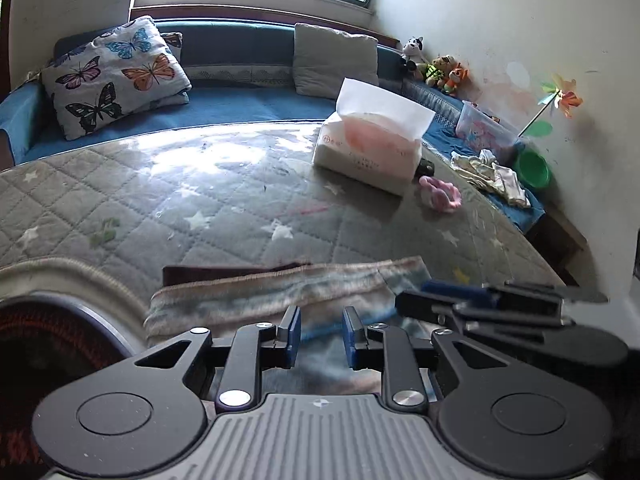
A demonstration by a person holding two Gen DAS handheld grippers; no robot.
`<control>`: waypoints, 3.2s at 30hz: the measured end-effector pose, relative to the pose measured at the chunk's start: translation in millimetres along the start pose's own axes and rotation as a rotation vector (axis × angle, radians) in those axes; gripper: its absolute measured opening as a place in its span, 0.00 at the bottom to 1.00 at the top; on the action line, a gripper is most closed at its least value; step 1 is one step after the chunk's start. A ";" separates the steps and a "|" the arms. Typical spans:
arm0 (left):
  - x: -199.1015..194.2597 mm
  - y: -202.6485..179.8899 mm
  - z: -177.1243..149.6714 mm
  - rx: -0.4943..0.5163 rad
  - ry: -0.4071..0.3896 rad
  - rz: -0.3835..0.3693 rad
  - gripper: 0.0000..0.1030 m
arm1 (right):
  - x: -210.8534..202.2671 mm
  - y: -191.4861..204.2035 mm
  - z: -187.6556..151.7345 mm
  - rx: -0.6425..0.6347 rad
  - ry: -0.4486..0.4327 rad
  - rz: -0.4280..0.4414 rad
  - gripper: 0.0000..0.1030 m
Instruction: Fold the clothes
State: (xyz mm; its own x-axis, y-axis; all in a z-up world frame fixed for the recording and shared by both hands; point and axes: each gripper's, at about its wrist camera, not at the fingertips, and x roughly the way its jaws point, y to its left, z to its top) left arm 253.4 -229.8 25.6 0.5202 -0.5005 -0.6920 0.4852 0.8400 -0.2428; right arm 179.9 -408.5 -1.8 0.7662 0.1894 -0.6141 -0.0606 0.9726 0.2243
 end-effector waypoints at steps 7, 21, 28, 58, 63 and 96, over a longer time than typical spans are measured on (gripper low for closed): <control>26.8 -0.6 9.2 0.026 -0.008 0.034 0.22 | 10.7 -2.5 -2.2 0.001 0.014 -0.002 0.26; -6.1 -5.6 -3.7 0.040 -0.026 0.069 0.47 | -16.0 7.5 -5.4 -0.023 -0.008 0.004 0.46; -47.8 0.6 -30.9 0.015 -0.039 0.090 0.62 | -52.2 27.5 -28.0 -0.068 -0.012 0.044 0.57; -104.9 20.2 -127.5 0.031 -0.043 0.265 0.63 | -102.2 53.4 -96.5 -0.089 -0.001 0.060 0.64; -111.2 27.2 -132.5 0.012 -0.048 0.268 0.67 | -104.1 56.4 -103.0 -0.097 0.001 0.044 0.64; -166.2 13.9 -186.8 -0.016 -0.070 0.274 1.00 | -128.9 97.8 -149.7 -0.070 -0.004 -0.014 1.00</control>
State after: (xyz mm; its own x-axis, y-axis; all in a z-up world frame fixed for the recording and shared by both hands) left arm 42.4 -95.8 10.3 0.6779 -0.2669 -0.6850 0.3092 0.9489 -0.0638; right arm -20.5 -317.7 -14.0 0.7701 0.1749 -0.6135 -0.0944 0.9823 0.1616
